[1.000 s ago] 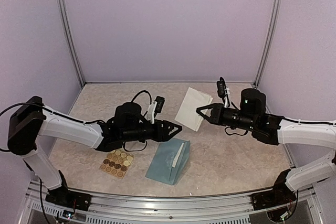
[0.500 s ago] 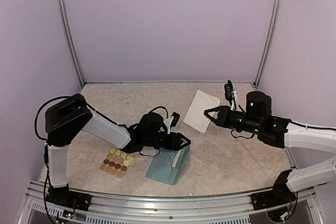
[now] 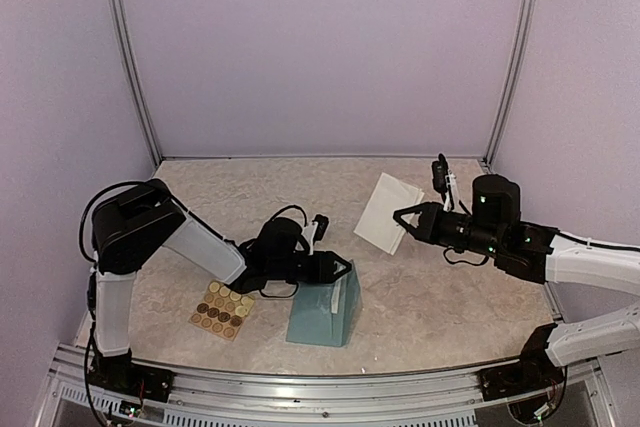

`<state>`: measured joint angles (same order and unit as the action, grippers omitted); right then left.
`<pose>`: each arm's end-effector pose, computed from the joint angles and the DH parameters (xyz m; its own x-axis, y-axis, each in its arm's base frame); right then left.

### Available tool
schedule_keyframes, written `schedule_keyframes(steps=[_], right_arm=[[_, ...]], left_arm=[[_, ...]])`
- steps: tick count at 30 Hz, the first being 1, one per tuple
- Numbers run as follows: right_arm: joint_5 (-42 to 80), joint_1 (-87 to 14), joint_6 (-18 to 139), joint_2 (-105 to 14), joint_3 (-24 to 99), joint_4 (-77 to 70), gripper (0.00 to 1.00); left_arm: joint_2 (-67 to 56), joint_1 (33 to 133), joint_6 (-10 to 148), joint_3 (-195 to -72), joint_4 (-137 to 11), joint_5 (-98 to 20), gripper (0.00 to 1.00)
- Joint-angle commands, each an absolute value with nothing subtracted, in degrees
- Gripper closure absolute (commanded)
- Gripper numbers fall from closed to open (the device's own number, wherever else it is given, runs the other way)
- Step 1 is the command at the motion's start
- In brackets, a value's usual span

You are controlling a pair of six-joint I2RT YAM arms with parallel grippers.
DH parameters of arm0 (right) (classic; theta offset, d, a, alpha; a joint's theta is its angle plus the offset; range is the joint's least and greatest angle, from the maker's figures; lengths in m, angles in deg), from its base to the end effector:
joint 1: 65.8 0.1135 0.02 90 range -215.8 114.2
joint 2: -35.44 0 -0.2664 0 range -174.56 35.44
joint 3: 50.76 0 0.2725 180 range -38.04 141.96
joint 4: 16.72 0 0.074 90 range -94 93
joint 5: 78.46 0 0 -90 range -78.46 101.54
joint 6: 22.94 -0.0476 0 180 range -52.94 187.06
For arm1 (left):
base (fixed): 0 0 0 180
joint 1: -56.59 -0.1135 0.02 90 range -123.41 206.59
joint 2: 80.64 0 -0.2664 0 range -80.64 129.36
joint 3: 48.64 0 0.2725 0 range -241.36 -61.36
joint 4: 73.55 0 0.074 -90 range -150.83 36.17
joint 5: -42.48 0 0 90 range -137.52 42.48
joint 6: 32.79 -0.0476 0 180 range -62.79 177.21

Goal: Place the letter into the envelope and seal it

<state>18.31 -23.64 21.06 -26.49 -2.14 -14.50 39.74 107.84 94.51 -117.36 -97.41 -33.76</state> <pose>0.2013 0.1899 0.2534 -0.6779 0.3498 -0.6466 -0.3787 0.5877 0.7150 0.2604 -0.3425 0.0735 -0.7711 0.0204 -0.6364 0.5304 0.5735 -0.6243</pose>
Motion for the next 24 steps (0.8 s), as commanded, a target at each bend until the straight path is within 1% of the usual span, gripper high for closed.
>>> schedule_keyframes(steps=[1, 9, 12, 17, 20, 24], right_arm=[[17.74, -24.36, 21.0, -25.7, -2.06, -13.16, 1.0], [17.56, -24.4, 21.96, -26.0, -0.22, -9.13, 1.0], [17.11, -24.37, 22.28, -25.93, 0.41, -6.93, 1.0], [17.92, -24.38, 22.72, -25.86, 1.12, -4.4, 1.0], [20.6, -24.32, 23.92, -26.85, 2.21, -3.39, 1.0], [27.24, -24.03, 26.47, -30.64, 5.2, -1.33, 1.0]], left_arm=[[39.19, 105.9, 94.99, -113.28, -96.07, -38.55, 0.49], [35.72, 104.82, 95.09, -110.86, -94.94, -42.75, 0.49], [32.55, 104.91, 95.04, -110.12, -94.13, -44.18, 0.47], [22.99, 105.24, 95.77, -107.07, -91.35, -47.34, 0.39], [18.15, 105.85, 97.57, -104.28, -89.24, -49.92, 0.36], [12.7, 106.86, 102.43, -100.93, -84.77, -50.82, 0.36]])
